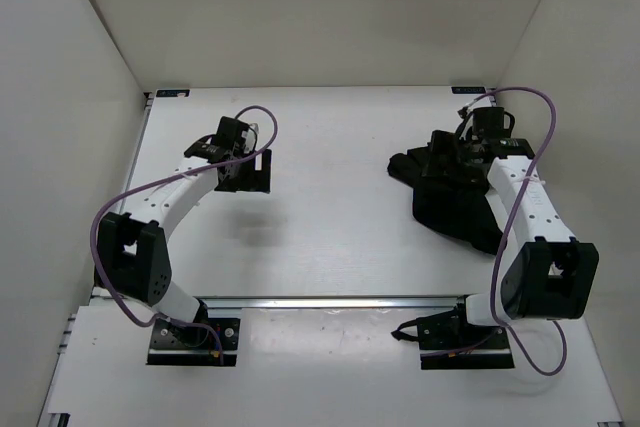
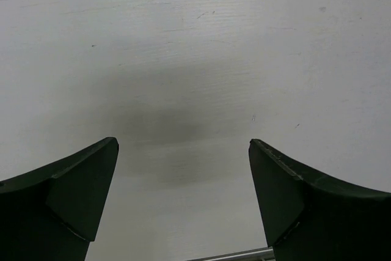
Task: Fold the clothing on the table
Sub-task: Move the skirt to the center of the board
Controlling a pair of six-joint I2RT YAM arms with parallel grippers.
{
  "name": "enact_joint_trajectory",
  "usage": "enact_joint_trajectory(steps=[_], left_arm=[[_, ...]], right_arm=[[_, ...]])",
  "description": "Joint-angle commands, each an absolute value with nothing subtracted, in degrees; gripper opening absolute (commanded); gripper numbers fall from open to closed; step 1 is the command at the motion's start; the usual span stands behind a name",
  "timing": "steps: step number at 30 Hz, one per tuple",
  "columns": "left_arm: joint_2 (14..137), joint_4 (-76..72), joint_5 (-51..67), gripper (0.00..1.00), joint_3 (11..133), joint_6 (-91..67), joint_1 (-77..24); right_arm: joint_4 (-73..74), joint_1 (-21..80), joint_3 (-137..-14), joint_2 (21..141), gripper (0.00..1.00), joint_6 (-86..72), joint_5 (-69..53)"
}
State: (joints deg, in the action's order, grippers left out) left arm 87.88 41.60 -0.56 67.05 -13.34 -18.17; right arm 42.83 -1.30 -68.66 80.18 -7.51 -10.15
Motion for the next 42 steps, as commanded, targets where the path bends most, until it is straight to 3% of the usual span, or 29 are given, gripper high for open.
enact_joint_trajectory(steps=[1,19,26,30,31,32,33,34,35,39,42], left_arm=[[84.73,40.61,-2.02,0.99,65.66,-12.83,-18.81],[80.25,35.77,4.13,0.99,58.62,-13.36,-18.37],[83.23,37.18,4.22,0.98,58.80,-13.70,-18.02],[83.23,37.44,3.87,0.99,58.71,-13.54,-17.75],[83.23,37.70,3.87,0.99,58.62,-13.45,-18.01],[82.71,37.79,3.95,0.99,58.36,-13.62,-17.76],[82.27,37.79,3.69,0.99,58.19,-13.80,-17.67],[82.00,37.44,3.78,0.98,57.84,-13.97,-17.49],[81.57,37.27,3.95,0.99,57.14,-13.97,-17.32],[80.77,35.16,7.10,0.99,56.07,-15.38,-16.08],[81.21,34.72,9.14,0.99,56.51,-17.04,-13.54]], right_arm=[[41.05,-0.44,-71.10,80.25,0.95,-7.65,-8.35],[40.52,5.98,-75.85,88.76,0.99,-5.44,-0.53],[39.55,7.29,-74.71,93.07,0.96,-5.89,-0.01],[41.83,9.23,-74.97,96.32,0.74,-6.33,2.81],[41.84,9.66,-74.80,97.02,0.64,-6.59,2.90],[41.75,10.10,-74.79,97.47,0.46,-6.59,3.16],[41.75,10.11,-75.67,98.51,0.34,-6.24,2.21],[42.01,10.19,-76.98,99.13,0.11,-6.68,1.76],[42.71,10.20,-79.25,100.36,0.00,-6.24,1.15],[46.48,12.82,-91.20,105.63,0.00,-4.49,-4.56],[51.39,17.30,-109.03,111.87,0.00,-3.87,-9.47]])
